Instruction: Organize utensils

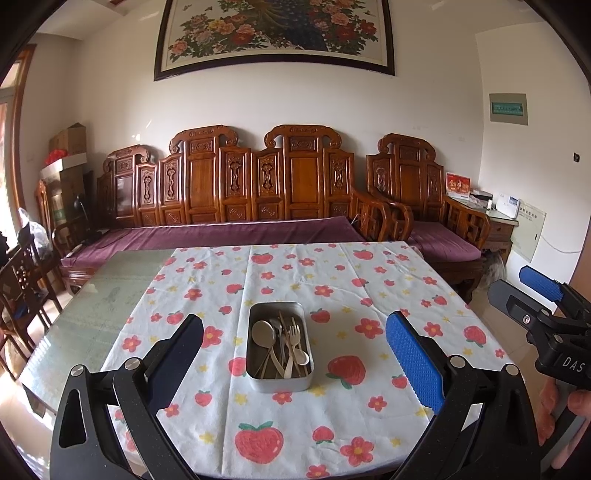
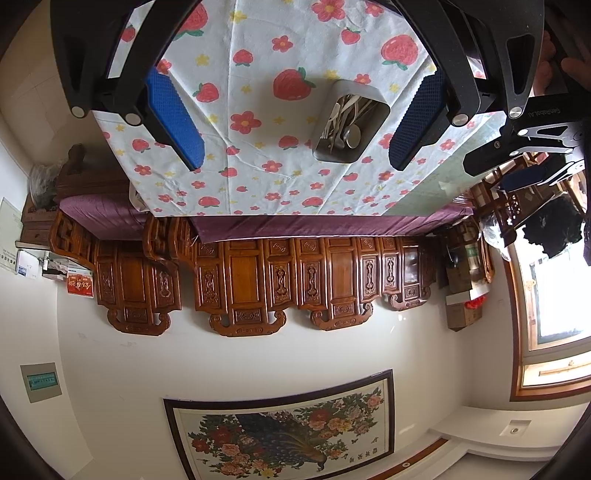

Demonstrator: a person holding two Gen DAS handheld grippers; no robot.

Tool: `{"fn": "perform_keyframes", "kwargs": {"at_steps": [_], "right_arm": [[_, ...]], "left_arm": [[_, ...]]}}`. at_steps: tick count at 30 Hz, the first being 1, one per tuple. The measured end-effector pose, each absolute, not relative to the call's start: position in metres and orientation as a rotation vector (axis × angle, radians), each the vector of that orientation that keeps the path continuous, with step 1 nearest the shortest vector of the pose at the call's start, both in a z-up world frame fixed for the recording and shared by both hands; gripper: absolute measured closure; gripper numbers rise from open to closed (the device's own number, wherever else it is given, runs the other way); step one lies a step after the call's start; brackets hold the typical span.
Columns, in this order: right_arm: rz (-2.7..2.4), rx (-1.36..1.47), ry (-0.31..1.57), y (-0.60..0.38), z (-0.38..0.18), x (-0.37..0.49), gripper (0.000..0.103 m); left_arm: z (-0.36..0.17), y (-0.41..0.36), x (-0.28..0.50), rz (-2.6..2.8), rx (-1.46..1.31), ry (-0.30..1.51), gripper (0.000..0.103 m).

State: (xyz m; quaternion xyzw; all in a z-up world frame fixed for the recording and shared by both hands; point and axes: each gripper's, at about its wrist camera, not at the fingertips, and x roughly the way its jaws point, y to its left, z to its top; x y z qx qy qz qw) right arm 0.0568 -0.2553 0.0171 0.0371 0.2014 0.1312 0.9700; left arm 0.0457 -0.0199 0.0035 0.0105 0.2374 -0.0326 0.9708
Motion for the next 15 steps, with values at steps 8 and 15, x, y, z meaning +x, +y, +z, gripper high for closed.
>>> {"fn": "perform_keyframes", "kwargs": {"at_steps": [8,15], "right_arm": [[0.265,0.075,0.406,-0.2551,0.0169,0.0567,0.002],[0.264,0.075,0.405,-0.2554,0.0172,0.0568,0.002]], "left_arm": [[0.0042,-0.0213,0.0442,-0.067,0.019,0.48,0.007],[0.005,-0.0225,0.0438,-0.068,0.019,0.48,0.007]]}}
